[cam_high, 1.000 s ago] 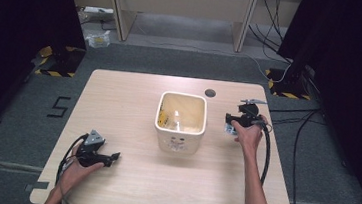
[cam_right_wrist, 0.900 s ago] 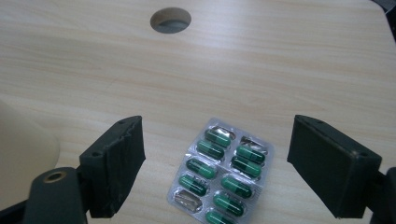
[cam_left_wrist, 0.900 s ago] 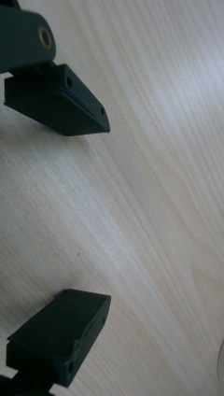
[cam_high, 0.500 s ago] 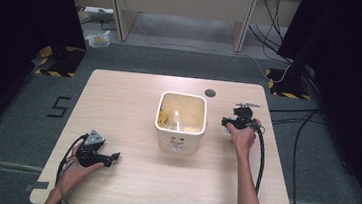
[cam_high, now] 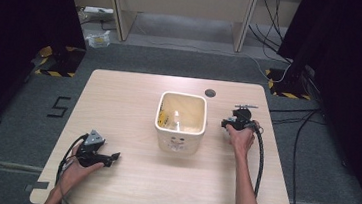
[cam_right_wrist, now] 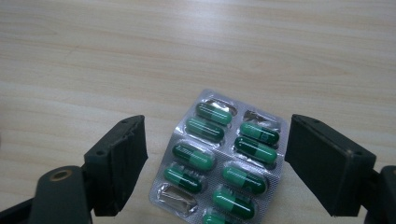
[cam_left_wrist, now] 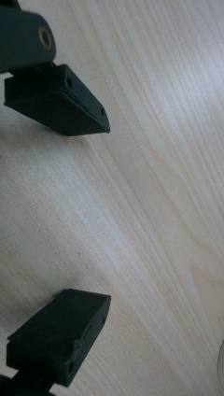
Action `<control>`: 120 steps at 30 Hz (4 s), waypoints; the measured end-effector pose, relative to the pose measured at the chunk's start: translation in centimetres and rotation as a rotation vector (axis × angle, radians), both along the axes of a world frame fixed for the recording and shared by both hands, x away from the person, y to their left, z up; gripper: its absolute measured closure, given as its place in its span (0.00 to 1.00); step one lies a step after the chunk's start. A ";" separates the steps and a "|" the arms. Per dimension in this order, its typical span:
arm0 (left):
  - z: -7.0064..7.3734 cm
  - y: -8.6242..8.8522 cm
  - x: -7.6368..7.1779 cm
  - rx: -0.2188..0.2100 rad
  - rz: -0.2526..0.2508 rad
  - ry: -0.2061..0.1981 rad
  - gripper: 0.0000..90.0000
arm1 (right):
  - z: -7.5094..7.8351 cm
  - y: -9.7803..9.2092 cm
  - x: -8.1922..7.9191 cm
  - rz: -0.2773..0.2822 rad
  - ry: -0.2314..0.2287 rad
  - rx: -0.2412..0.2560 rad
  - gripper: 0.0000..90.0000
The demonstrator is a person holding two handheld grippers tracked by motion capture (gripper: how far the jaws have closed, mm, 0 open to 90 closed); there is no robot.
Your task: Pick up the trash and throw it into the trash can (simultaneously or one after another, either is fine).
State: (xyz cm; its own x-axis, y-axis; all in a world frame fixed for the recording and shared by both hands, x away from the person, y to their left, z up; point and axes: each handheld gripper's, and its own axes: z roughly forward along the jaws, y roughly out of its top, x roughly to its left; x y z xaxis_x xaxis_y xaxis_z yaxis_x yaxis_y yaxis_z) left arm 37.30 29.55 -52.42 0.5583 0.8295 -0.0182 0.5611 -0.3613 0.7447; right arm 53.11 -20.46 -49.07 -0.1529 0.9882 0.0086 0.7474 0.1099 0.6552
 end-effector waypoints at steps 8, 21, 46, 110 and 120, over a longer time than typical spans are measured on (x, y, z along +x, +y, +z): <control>0.0 0.0 0.0 0.000 0.000 0.000 0.15 | -0.7 -0.2 0.2 -0.002 0.021 -0.001 0.24; 0.0 0.0 0.0 0.000 0.000 0.000 0.15 | -0.9 -0.1 0.1 0.057 0.025 -0.015 0.38; 0.0 0.0 0.0 0.000 0.000 0.000 0.15 | 4.9 -0.2 -2.0 0.152 -0.108 0.006 0.39; 0.0 0.0 0.0 -0.001 0.001 0.000 0.15 | 16.3 6.5 -6.5 0.451 -0.286 -0.003 0.39; 0.0 0.0 0.0 0.000 0.000 0.000 0.15 | 16.2 9.7 -7.0 0.551 -0.257 -0.004 0.39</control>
State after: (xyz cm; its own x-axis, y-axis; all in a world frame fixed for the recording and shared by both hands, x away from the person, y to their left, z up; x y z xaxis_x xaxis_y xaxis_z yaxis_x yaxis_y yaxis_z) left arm 37.30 29.54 -52.42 0.5581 0.8295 -0.0187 0.5615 -0.3610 0.7446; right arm 46.09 -10.79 -32.83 -0.6384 0.7632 -0.1003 0.3977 0.4385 0.8059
